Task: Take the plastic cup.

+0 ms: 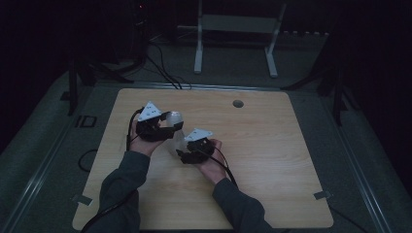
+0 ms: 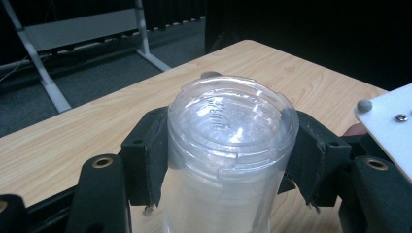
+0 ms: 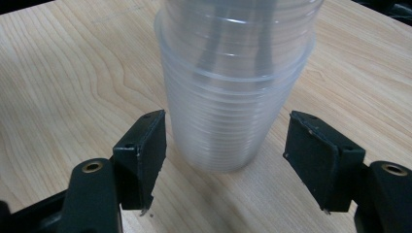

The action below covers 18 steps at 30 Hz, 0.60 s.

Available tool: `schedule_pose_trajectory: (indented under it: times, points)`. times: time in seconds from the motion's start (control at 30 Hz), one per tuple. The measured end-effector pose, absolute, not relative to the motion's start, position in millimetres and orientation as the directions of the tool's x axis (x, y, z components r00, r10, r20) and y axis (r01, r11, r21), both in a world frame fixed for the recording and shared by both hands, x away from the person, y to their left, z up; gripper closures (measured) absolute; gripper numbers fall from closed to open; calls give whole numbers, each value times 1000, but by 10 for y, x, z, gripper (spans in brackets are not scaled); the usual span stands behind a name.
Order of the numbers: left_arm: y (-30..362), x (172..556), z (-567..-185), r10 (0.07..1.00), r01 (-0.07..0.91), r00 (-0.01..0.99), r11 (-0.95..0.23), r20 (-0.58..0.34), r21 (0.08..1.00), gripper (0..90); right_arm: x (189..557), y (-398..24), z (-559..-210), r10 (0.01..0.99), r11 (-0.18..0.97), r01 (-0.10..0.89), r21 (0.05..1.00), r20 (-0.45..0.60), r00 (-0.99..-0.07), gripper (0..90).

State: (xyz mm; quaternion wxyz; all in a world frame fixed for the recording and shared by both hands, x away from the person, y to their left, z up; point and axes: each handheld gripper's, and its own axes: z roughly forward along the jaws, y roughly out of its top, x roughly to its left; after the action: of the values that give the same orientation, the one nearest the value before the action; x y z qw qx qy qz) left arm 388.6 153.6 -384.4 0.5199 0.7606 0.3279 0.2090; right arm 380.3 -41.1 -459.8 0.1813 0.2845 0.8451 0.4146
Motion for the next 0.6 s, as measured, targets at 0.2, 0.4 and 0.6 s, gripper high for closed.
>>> schedule_pose_trajectory:
  times: [0.2, 0.4, 0.6]
  points:
    - [1552, 3874, -3818, 711, 275, 703, -238, -26, 932, 374, 3825, -416, -4597, 629, 486, 329, 810, -62, -775, 299]
    - [1569, 3868, -3781, 710, 270, 703, -230, -29, 935, 374, 3838, -412, -4571, 629, 477, 323, 817, -61, -775, 284]
    - [1583, 3858, -3730, 708, 261, 706, -222, -29, 940, 379, 3858, -413, -4535, 628, 460, 316, 830, -53, -776, 241]
